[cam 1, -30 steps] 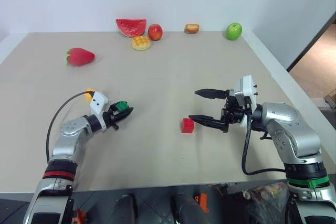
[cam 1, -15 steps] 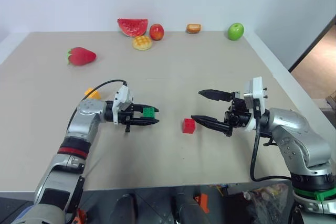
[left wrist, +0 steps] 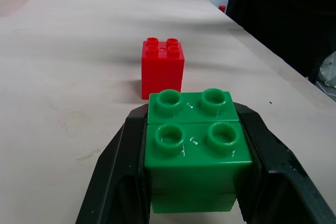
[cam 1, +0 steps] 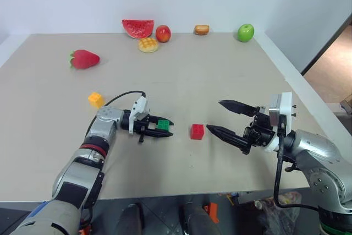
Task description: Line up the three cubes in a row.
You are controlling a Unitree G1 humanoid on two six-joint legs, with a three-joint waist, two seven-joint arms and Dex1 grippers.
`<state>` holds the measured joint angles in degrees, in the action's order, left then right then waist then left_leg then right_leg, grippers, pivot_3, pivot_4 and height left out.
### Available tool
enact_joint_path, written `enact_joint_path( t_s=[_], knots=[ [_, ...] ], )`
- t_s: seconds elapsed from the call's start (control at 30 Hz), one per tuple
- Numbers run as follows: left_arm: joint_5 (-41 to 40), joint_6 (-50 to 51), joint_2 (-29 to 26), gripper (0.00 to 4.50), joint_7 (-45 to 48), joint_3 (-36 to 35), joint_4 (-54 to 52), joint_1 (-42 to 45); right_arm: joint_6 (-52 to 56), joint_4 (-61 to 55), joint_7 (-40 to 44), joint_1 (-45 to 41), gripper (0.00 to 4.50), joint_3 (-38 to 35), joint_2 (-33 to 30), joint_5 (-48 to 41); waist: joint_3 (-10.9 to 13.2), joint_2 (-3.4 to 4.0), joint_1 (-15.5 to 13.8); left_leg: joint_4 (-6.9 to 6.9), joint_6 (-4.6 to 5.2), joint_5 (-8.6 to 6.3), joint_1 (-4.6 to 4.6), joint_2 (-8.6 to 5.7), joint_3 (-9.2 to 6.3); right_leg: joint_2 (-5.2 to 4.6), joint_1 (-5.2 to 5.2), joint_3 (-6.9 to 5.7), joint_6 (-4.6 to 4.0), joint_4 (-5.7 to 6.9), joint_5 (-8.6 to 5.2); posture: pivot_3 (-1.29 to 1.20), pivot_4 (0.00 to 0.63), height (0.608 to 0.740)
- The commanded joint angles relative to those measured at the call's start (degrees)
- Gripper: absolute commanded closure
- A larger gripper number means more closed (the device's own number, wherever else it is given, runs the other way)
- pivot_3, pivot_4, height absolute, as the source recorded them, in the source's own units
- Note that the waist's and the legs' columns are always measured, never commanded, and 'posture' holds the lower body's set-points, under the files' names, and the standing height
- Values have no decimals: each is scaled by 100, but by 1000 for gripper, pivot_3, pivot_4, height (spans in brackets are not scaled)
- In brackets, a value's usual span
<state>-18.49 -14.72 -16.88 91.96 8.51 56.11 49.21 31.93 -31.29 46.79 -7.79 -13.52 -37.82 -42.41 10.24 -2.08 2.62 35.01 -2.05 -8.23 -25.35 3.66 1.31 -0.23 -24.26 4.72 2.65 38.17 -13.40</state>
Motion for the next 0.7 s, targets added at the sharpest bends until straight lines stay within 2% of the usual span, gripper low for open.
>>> enact_joint_path(
  t_s=[0.03,0.7],
  knots=[
    [43,-125,53,3122,53,-180,-24,110,-64,-170,-49,-61,0,-79,-78,-65,0,0,1,0,0,0,0,0,0,0,0,1,0,0,0,0,150,740],
    [741,-795,235,3122,-576,-319,296,45,-191,122,8,-398,0,192,-34,16,0,0,-3,0,0,0,-1,0,-2,1,1,0,2,0,1,0,150,740]
  ],
)
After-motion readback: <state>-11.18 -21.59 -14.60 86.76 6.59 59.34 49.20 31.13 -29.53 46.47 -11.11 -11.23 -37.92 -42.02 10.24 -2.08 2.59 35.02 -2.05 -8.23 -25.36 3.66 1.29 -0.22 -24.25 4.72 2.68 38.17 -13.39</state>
